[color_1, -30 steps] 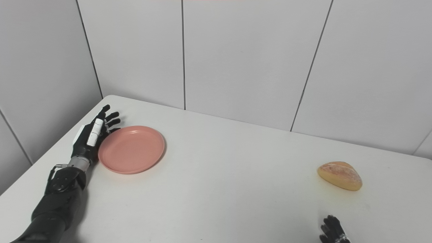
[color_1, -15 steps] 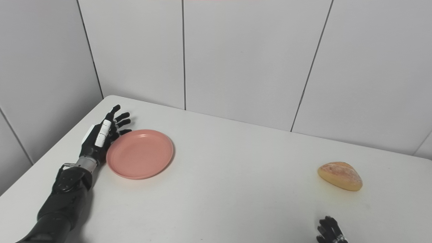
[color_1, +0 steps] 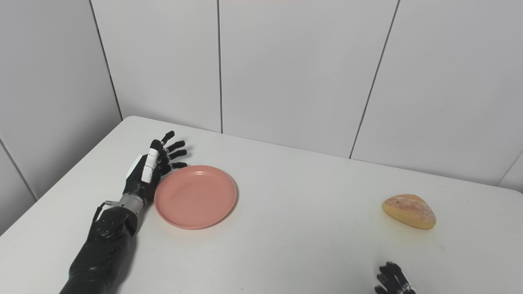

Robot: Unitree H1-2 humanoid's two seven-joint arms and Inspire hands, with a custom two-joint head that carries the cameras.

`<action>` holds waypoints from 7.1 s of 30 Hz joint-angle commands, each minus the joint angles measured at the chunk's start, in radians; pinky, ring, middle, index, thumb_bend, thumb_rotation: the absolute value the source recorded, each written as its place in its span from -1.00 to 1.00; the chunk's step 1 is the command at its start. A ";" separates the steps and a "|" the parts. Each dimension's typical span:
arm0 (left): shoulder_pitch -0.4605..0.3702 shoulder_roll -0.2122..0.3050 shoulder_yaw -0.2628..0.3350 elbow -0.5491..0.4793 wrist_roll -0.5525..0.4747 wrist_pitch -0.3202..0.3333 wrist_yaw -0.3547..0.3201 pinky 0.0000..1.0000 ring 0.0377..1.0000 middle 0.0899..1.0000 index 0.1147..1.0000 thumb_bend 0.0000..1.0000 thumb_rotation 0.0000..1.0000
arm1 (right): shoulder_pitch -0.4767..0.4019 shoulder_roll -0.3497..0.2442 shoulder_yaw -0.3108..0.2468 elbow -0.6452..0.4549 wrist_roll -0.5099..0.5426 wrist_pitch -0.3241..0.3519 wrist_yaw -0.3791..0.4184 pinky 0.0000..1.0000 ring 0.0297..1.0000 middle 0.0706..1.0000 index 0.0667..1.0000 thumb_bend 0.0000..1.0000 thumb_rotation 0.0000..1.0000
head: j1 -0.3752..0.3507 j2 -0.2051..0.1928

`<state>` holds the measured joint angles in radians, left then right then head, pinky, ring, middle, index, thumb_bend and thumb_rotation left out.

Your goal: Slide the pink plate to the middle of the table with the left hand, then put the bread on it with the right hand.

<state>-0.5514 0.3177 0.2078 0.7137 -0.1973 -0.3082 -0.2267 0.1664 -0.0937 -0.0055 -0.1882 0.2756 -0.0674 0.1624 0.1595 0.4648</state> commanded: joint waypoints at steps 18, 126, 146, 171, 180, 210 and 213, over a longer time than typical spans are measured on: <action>0.131 -0.148 -0.033 -0.254 0.037 0.139 0.160 0.45 0.65 0.70 0.75 0.82 0.97 | 0.018 0.010 0.008 -0.057 -0.004 0.041 -0.004 0.79 0.78 0.73 0.71 0.66 1.00 | -0.043 0.021; 0.195 -0.341 -0.179 -0.358 0.030 0.210 0.153 0.86 0.84 0.84 0.79 0.60 1.00 | -0.380 -0.140 -0.019 -0.223 -0.741 0.116 -0.108 0.46 0.68 0.73 0.81 0.90 0.56 | -0.557 0.005; 0.212 -0.344 -0.188 -0.380 0.034 0.232 0.159 0.82 0.80 0.81 0.79 0.57 1.00 | -0.675 -0.384 0.098 0.026 -1.064 0.157 0.083 0.23 0.58 0.63 0.62 1.00 -0.19 | -0.549 0.006; 0.229 -0.355 -0.195 -0.396 0.029 0.250 0.156 0.78 0.70 0.80 0.77 0.49 1.00 | -0.942 -0.448 0.267 0.466 -1.181 0.204 0.226 0.39 0.59 0.63 0.58 1.00 -0.39 | -0.523 0.009; 0.235 -0.354 -0.202 -0.398 0.034 0.244 0.156 0.78 0.70 0.80 0.78 0.50 1.00 | -1.022 -0.432 0.303 0.616 -1.152 0.211 0.241 0.43 0.63 0.64 0.53 1.00 -0.61 | -0.511 0.014; 0.242 -0.365 -0.205 -0.416 0.051 0.255 0.165 0.67 0.68 0.78 0.79 0.50 1.00 | -1.004 -0.457 0.362 0.715 -1.096 0.162 0.198 0.00 0.09 0.17 0.18 0.68 -0.95 | -0.490 0.030; 0.241 -0.368 -0.204 -0.418 0.056 0.263 0.172 0.65 0.67 0.77 0.78 0.52 1.00 | -1.004 -0.463 0.382 0.718 -1.108 0.157 0.176 -0.09 0.05 0.15 -0.06 0.11 -0.77 | -0.487 0.029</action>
<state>-0.3439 -0.0334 0.0097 0.2676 -0.1487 -0.0578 -0.0593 -0.8053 -0.5261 0.3761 0.5420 -0.8248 0.1170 0.3729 -0.3283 0.4939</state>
